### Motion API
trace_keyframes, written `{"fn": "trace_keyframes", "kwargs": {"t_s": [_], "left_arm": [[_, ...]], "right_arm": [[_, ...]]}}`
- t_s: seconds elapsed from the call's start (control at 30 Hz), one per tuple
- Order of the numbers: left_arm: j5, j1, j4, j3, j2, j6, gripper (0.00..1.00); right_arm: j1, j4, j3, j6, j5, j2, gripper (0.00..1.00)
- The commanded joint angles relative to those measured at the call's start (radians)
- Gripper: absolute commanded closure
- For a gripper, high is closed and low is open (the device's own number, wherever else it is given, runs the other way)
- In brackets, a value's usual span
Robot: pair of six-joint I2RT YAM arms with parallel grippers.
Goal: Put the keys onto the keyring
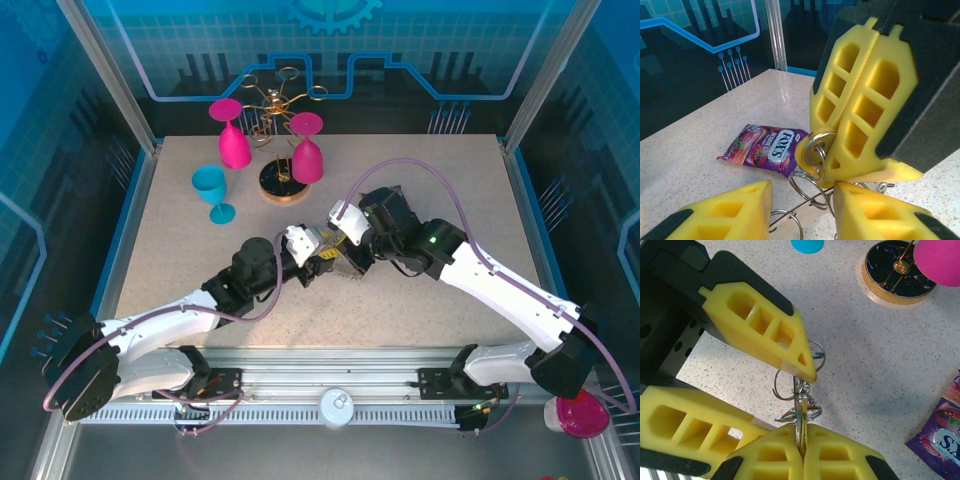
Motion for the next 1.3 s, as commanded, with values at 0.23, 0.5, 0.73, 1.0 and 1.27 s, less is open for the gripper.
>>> {"fn": "trace_keyframes", "kwargs": {"t_s": [0.23,0.5,0.73,1.0,1.27], "left_arm": [[-0.092,-0.006,0.018,0.041,0.017,0.029,0.78],[-0.12,-0.005,0.02,0.046,0.026,0.046,0.94],[-0.115,-0.015,-0.014,0.049,0.02,0.132,1.0],[-0.191,-0.057,-0.015,0.026,0.018,0.279,1.0],[-0.263,-0.076,0.062,-0.021,0.005,0.362,1.0]], "right_arm": [[0.019,0.036,0.039,0.016,-0.041,-0.002,1.0],[0.018,0.03,0.037,0.016,-0.035,-0.003,1.0],[0.006,0.008,0.066,0.033,-0.006,0.012,1.0],[-0.067,0.006,0.09,0.105,-0.068,0.013,1.0],[-0.103,-0.009,0.09,0.158,-0.108,0.02,1.0]]}}
